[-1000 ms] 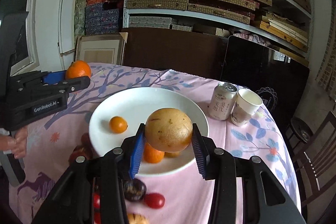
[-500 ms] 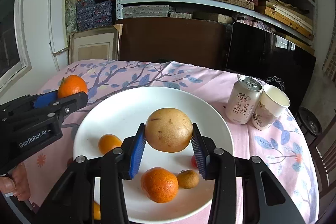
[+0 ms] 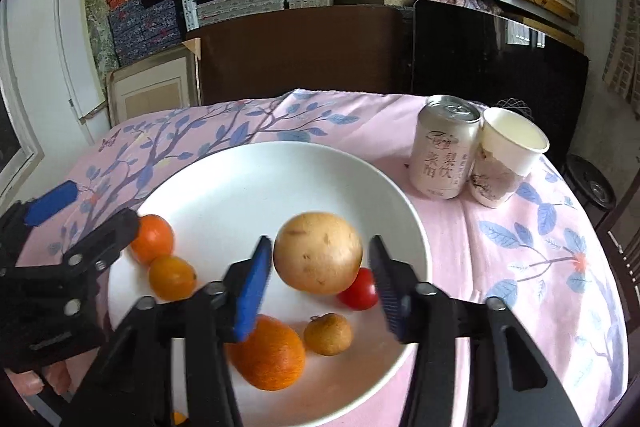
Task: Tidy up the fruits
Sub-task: 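Carry the mandarin and potato over the white plate and open both tools, then grasp a small orange with the left tool while the right tool grasps a pale round fruit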
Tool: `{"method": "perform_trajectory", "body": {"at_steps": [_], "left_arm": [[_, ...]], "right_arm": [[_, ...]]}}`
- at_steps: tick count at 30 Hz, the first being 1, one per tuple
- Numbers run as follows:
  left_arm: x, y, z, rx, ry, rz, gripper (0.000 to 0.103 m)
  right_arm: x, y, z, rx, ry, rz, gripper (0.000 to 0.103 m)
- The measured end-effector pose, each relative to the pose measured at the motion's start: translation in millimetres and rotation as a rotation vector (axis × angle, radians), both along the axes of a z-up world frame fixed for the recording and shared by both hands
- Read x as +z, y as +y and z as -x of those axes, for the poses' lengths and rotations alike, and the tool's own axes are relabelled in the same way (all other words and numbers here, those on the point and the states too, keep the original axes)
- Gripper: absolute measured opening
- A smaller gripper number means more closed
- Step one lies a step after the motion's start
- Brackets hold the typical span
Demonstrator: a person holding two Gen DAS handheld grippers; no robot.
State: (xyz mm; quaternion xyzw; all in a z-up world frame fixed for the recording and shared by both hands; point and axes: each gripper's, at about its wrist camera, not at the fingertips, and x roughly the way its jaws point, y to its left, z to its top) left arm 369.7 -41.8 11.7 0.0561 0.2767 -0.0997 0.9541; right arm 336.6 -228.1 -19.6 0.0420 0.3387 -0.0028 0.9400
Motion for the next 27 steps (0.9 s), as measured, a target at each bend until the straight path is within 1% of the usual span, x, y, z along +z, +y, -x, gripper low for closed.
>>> {"method": "perform_trajectory", "body": {"at_steps": [1,3,4,6,8,11,12,13,14,16,17,19,21,22,23,24,25,26,27], "left_arm": [[3.2,0.6,1.4,0.001,0.003,-0.004,0.099],[9.3,4.7,9.1,-0.007,0.013,0.005,0.099],[11.8,6.7,15.0,-0.014,0.018,0.008,0.099],[16.2,9.0,30.5,-0.042,0.039,-0.013,0.099],[18.8,10.8,51.1,-0.073,0.043,-0.033,0.099],[15.2,12.2,93.2,-0.16,0.057,-0.056,0.099],[11.3,11.9,109.5,-0.187,0.05,-0.065,0.099],[6.8,10.6,120.8,-0.193,0.042,-0.079,0.099],[0.5,7.0,131.3,-0.196,0.045,-0.108,0.099],[-10.0,-2.8,142.0,-0.234,0.054,-0.148,0.098],[-15.7,-9.7,145.3,-0.253,0.062,-0.175,0.093],[-26.6,-19.0,145.8,-0.274,0.091,-0.201,0.08],[-37.7,-21.9,142.7,-0.282,0.13,-0.203,0.076],[-40.8,-21.7,142.6,-0.298,0.142,-0.185,0.07],[-43.3,-22.1,142.6,-0.298,0.143,-0.187,0.069],[-44.9,-23.6,144.6,-0.302,0.13,-0.202,0.066],[-45.5,-24.0,145.8,-0.297,0.112,-0.221,0.057],[-45.6,-22.8,145.0,-0.285,0.099,-0.237,0.049],[-45.5,-19.9,143.6,-0.287,0.1,-0.231,0.047]], "right_arm": [[3.5,-4.5,4.1,-0.019,-0.018,-0.011,0.094],[10.1,-13.4,10.3,-0.03,-0.012,-0.03,0.098],[13.8,-17.5,15.4,-0.028,-0.001,-0.042,0.099],[18.4,-24.5,28.5,-0.013,0.021,-0.059,0.099],[19.1,-25.8,46.5,0.033,0.062,-0.036,0.099],[11.0,-21.3,79.5,0.111,0.112,0.024,0.099],[5.2,-18.3,91.0,0.14,0.127,0.043,0.099],[-1.1,-16.1,101.8,0.156,0.14,0.057,0.099],[-6.9,-14.1,111.2,0.164,0.149,0.064,0.099],[-17.2,-11.8,129.4,0.179,0.149,0.053,0.099],[-20.8,-10.3,137.9,0.185,0.146,0.051,0.099],[-23.9,-8.6,152.6,0.21,0.122,0.042,0.099],[-26.4,-5.3,162.2,0.232,0.109,0.039,0.099],[-27.9,-2.4,163.6,0.24,0.106,0.042,0.099],[-30.0,0.9,163.1,0.249,0.102,0.048,0.097],[-32.7,5.5,161.6,0.266,0.095,0.058,0.09],[-36.9,10.1,159.8,0.284,0.097,0.069,0.083],[-41.5,15.2,156.3,0.309,0.112,0.068,0.065],[-45.7,18.5,152.8,0.333,0.142,0.037,0.047]]}}
